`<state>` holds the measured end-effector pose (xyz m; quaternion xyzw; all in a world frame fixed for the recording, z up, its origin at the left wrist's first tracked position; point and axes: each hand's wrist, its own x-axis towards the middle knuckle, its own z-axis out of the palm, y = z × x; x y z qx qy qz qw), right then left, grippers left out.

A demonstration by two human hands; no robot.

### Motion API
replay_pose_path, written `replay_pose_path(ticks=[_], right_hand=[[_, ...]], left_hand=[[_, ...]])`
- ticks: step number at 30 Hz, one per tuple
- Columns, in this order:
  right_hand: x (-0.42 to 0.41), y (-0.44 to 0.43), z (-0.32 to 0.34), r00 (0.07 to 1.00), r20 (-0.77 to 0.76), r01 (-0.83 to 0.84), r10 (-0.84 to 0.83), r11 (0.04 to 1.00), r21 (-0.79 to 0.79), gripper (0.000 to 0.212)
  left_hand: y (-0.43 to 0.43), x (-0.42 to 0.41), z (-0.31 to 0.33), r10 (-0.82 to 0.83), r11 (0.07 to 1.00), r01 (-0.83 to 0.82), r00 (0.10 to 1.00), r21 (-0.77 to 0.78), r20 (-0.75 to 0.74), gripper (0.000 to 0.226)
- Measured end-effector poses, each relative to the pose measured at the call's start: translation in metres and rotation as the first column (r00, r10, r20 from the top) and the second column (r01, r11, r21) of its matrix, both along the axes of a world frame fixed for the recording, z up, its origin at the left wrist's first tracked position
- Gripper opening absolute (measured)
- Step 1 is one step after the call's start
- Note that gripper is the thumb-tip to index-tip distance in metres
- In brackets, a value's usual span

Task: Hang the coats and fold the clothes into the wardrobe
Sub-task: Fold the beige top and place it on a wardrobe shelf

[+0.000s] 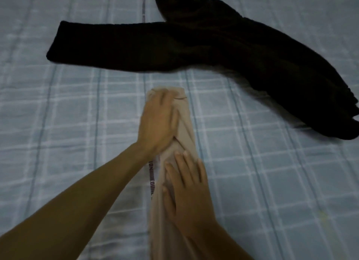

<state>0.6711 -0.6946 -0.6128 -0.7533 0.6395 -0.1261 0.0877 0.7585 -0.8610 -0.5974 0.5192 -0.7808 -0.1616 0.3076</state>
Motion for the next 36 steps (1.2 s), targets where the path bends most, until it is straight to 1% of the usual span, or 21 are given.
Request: replay_pose_path(ticks=[1, 2, 4, 7, 9, 11, 13, 16, 17, 20, 22, 24, 25, 27, 28, 30, 32, 33, 34, 35, 36], right_hand=[[0.002, -0.001, -0.003, 0.999, -0.028, -0.017, 0.017, 1.000, 0.001, 0.055], [0.006, -0.001, -0.005, 0.998, -0.059, -0.024, 0.024, 1.000, 0.006, 0.058], [0.014, 0.006, -0.013, 0.996, -0.085, -0.023, 0.023, 1.000, 0.006, 0.062], [0.022, 0.020, -0.021, 0.996, -0.078, -0.030, 0.032, 0.999, 0.028, 0.061], [0.023, 0.024, -0.023, 0.993, -0.107, -0.038, 0.042, 0.998, 0.045, 0.058], [0.023, 0.027, -0.020, 0.993, -0.107, -0.051, 0.058, 0.996, 0.072, 0.056], [0.019, 0.039, -0.017, 0.992, -0.075, -0.094, 0.101, 0.991, 0.097, 0.056], [0.012, 0.081, -0.012, 0.982, -0.014, -0.187, 0.190, 0.976, 0.109, 0.063], [0.010, 0.096, -0.012, 0.980, 0.010, -0.200, 0.200, 0.975, 0.096, 0.061], [0.002, 0.147, -0.013, 0.971, 0.153, -0.193, 0.185, 0.981, 0.037, 0.037], [-0.006, 0.178, -0.013, 0.958, 0.229, -0.188, 0.175, 0.981, 0.039, 0.040], [-0.018, 0.205, -0.010, 0.955, 0.249, -0.182, 0.161, 0.981, 0.062, 0.045], [-0.024, 0.217, -0.008, 0.958, 0.241, -0.176, 0.155, 0.982, 0.069, 0.044], [-0.037, 0.238, -0.005, 0.966, 0.181, -0.201, 0.183, 0.976, 0.086, 0.041], [-0.043, 0.247, -0.003, 0.963, 0.152, -0.244, 0.224, 0.962, 0.122, 0.047], [-0.055, 0.266, 0.003, 0.938, 0.100, -0.345, 0.331, 0.907, 0.241, 0.074], [-0.062, 0.281, 0.010, 0.899, 0.038, -0.419, 0.436, 0.832, 0.363, 0.098], [-0.062, 0.287, 0.012, 0.876, 0.012, -0.446, 0.482, 0.801, 0.399, 0.103], [-0.062, 0.291, 0.012, 0.863, -0.009, -0.459, 0.506, 0.790, 0.406, 0.103], [-0.061, 0.293, 0.010, 0.861, -0.025, -0.459, 0.508, 0.798, 0.390, 0.098], [-0.060, 0.293, 0.006, 0.869, -0.037, -0.450, 0.493, 0.819, 0.355, 0.091]], left_hand=[[0.002, -0.004, -0.009, -0.102, 0.993, 0.094, 0.989, 0.069, 0.107, 0.040], [0.001, -0.008, -0.019, -0.156, 0.979, 0.125, 0.969, 0.162, 0.190, 0.047], [-0.010, -0.016, -0.034, -0.196, 0.944, 0.094, 0.930, 0.315, 0.311, 0.058], [-0.034, -0.022, -0.042, -0.285, 0.920, 0.106, 0.843, 0.377, 0.457, 0.063], [-0.039, -0.021, -0.037, -0.337, 0.903, 0.122, 0.797, 0.413, 0.501, 0.063], [-0.030, -0.018, -0.033, -0.315, 0.919, 0.108, 0.779, 0.378, 0.542, 0.062], [-0.002, -0.012, -0.023, -0.243, 0.955, 0.103, 0.809, 0.277, 0.535, 0.058], [0.072, 0.006, -0.014, -0.239, 0.967, 0.181, 0.892, 0.181, 0.383, 0.048], [0.103, 0.014, -0.015, -0.255, 0.963, 0.204, 0.898, 0.175, 0.358, 0.046], [0.197, 0.038, -0.019, -0.281, 0.950, 0.207, 0.894, 0.233, 0.349, 0.049], [0.250, 0.052, -0.020, -0.302, 0.940, 0.213, 0.884, 0.268, 0.357, 0.050], [0.297, 0.063, -0.019, -0.372, 0.920, 0.288, 0.853, 0.265, 0.366, 0.049], [0.318, 0.067, -0.018, -0.424, 0.901, 0.346, 0.830, 0.260, 0.363, 0.050], [0.351, 0.072, -0.015, -0.530, 0.846, 0.446, 0.769, 0.293, 0.357, 0.060], [0.364, 0.073, -0.014, -0.568, 0.820, 0.472, 0.738, 0.322, 0.364, 0.072], [0.378, 0.079, -0.017, -0.619, 0.784, 0.499, 0.676, 0.370, 0.401, 0.100], [0.385, 0.084, -0.019, -0.669, 0.743, 0.540, 0.583, 0.396, 0.460, 0.115], [0.387, 0.087, -0.020, -0.687, 0.725, 0.551, 0.534, 0.413, 0.493, 0.118], [0.388, 0.088, -0.019, -0.691, 0.718, 0.553, 0.500, 0.422, 0.522, 0.117], [0.388, 0.087, -0.018, -0.686, 0.723, 0.548, 0.494, 0.422, 0.534, 0.112], [0.389, 0.084, -0.016, -0.670, 0.739, 0.541, 0.520, 0.402, 0.531, 0.101]])
